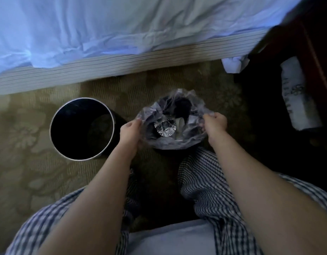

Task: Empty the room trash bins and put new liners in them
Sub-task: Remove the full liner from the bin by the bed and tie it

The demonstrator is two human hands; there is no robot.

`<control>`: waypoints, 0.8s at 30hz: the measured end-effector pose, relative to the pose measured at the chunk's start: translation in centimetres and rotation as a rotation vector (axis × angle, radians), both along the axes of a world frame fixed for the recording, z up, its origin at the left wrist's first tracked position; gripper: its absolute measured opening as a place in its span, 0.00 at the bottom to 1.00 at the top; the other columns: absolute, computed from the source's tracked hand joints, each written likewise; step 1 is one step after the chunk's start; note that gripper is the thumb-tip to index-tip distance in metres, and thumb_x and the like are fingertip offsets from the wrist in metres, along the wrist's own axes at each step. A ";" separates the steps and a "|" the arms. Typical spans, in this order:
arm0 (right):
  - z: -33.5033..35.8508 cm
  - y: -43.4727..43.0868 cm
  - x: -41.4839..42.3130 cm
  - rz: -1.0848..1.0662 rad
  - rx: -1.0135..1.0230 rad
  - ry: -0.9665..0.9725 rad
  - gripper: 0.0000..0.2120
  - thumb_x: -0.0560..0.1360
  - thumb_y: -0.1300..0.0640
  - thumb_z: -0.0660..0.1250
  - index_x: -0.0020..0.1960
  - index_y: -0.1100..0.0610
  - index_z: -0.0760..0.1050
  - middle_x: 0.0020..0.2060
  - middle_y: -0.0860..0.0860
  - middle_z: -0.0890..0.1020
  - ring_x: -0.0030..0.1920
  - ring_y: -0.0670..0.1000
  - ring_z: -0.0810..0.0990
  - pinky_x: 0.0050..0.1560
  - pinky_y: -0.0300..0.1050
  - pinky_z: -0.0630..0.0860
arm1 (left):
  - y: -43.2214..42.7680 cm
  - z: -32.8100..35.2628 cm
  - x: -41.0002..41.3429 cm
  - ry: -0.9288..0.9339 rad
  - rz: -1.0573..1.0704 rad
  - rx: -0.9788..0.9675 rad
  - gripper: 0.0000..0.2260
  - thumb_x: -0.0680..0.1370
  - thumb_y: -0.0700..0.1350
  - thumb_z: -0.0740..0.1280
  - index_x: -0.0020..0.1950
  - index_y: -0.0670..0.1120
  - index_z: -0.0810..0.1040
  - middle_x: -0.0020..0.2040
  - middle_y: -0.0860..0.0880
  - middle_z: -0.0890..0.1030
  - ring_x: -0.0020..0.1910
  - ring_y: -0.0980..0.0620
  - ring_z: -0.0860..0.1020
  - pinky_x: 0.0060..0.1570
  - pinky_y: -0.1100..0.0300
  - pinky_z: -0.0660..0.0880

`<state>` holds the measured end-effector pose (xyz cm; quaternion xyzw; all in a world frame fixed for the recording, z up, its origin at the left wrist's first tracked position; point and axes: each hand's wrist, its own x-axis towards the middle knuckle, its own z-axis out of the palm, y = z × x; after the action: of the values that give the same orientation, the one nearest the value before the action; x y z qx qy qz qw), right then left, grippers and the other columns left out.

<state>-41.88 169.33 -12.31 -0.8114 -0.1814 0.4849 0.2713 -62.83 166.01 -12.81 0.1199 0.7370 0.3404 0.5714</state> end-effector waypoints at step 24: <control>12.8 -0.3 -5.6 0.790 0.301 0.144 0.10 0.77 0.62 0.63 0.58 0.58 0.75 0.32 0.44 0.73 0.25 0.35 0.72 0.27 0.27 0.66 | 0.4 10.7 3.5 0.077 -0.237 0.308 0.21 0.81 0.42 0.58 0.30 0.49 0.78 0.29 0.48 0.73 0.31 0.52 0.71 0.34 0.59 0.67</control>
<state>-47.47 169.06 0.48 -0.5951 -0.5274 0.5752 0.1919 -59.38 166.40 -2.13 0.3049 0.6782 0.3749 0.5537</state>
